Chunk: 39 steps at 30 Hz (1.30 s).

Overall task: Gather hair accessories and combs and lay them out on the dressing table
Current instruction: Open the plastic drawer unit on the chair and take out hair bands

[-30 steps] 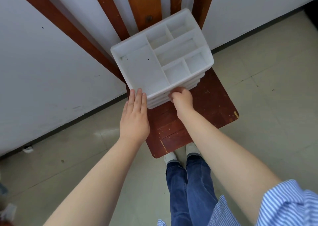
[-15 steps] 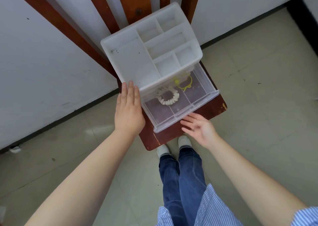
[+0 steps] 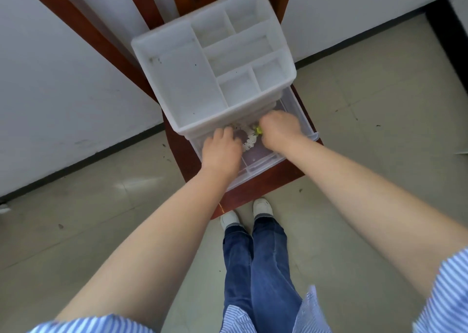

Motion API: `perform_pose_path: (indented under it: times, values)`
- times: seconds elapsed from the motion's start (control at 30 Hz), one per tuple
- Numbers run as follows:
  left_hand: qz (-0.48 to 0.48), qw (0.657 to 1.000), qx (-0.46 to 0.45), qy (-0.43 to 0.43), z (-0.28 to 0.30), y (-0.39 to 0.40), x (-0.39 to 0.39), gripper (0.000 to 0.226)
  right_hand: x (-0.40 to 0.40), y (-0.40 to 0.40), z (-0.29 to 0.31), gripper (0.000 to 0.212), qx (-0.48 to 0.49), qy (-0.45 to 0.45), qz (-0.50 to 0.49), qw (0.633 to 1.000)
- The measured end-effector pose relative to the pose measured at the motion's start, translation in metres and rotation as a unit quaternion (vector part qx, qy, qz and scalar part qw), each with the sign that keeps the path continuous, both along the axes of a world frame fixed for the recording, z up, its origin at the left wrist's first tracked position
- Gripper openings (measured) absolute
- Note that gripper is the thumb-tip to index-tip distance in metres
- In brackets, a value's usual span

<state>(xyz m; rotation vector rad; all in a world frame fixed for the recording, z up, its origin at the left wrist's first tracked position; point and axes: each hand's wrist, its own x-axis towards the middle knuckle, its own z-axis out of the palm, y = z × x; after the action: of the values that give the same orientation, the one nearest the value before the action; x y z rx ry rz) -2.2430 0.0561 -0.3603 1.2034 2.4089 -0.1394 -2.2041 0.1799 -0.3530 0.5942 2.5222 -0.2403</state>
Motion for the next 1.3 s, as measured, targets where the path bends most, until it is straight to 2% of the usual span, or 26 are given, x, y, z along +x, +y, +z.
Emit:
perform_pose_path:
  times: [0.13,0.2,0.27,0.3,0.37,0.43,0.47,0.57,0.63,0.73,0.8,0.87,1.0,1.07,1.13,1.2,1.3]
  values:
    - [-0.011,1.000,-0.006,0.009,-0.011,0.011,-0.003,0.031,0.000,0.004,-0.006,0.018,-0.001,0.016,0.065,0.998]
    - [-0.002,1.000,0.021,-0.006,-0.007,0.010,-0.006,0.031,0.002,0.009,-0.005,0.017,-0.040,0.054,0.031,0.997]
    - [0.018,0.995,0.092,-0.036,0.004,0.003,-0.008,0.025,0.010,0.013,0.006,0.011,-0.137,0.129,-0.046,0.981]
    - [0.028,0.988,0.136,-0.063,0.013,-0.003,-0.007,0.019,0.019,0.014,0.014,0.019,-0.204,0.160,-0.105,0.960]
    - [0.049,0.973,0.194,-0.117,0.035,-0.017,-0.005,0.007,0.045,0.014,0.031,0.036,-0.347,0.180,-0.215,0.895]
    - [0.075,0.962,0.219,-0.142,0.053,-0.035,-0.002,0.004,0.074,0.007,0.038,0.039,-0.456,0.120,-0.295,0.831]
    - [0.089,0.959,0.224,-0.148,0.059,-0.043,0.001,0.005,0.086,0.001,0.035,0.040,-0.471,0.078,-0.319,0.819]
    - [0.107,0.956,0.218,-0.162,0.066,-0.059,0.008,0.007,0.099,-0.017,0.017,0.036,-0.417,0.027,-0.364,0.832]
    - [0.126,0.953,0.223,-0.164,0.067,-0.065,0.011,0.007,0.091,-0.029,0.005,0.027,-0.381,0.052,-0.381,0.841]
    - [0.165,0.947,0.239,-0.140,0.070,-0.074,0.013,0.005,0.064,-0.043,-0.001,0.015,-0.384,0.113,-0.393,0.828]
    - [0.201,0.944,0.233,-0.122,0.071,-0.081,0.011,0.007,0.035,-0.046,0.000,0.021,-0.390,0.150,-0.366,0.832]
    - [0.225,0.945,0.214,-0.102,0.071,-0.086,0.006,0.009,0.000,-0.046,0.000,0.029,-0.378,0.153,-0.317,0.856]
    - [0.240,0.952,0.175,-0.067,0.070,-0.089,-0.003,0.013,-0.036,-0.039,-0.001,0.030,-0.337,0.084,-0.257,0.902]
    - [0.246,0.956,0.150,-0.060,0.075,-0.085,-0.004,0.015,-0.026,-0.037,0.009,0.029,-0.325,0.046,-0.199,0.924]
    - [0.240,0.959,0.133,-0.067,0.087,-0.077,-0.002,0.018,-0.005,-0.031,0.028,0.024,-0.318,0.043,-0.162,0.933]
    - [0.209,0.966,0.123,-0.090,0.101,-0.061,-0.002,0.021,0.017,-0.018,0.053,0.023,-0.298,0.084,-0.143,0.940]
    - [0.146,0.978,0.117,-0.097,0.129,-0.024,0.000,0.021,0.049,0.015,0.098,0.024,-0.219,0.154,-0.141,0.953]
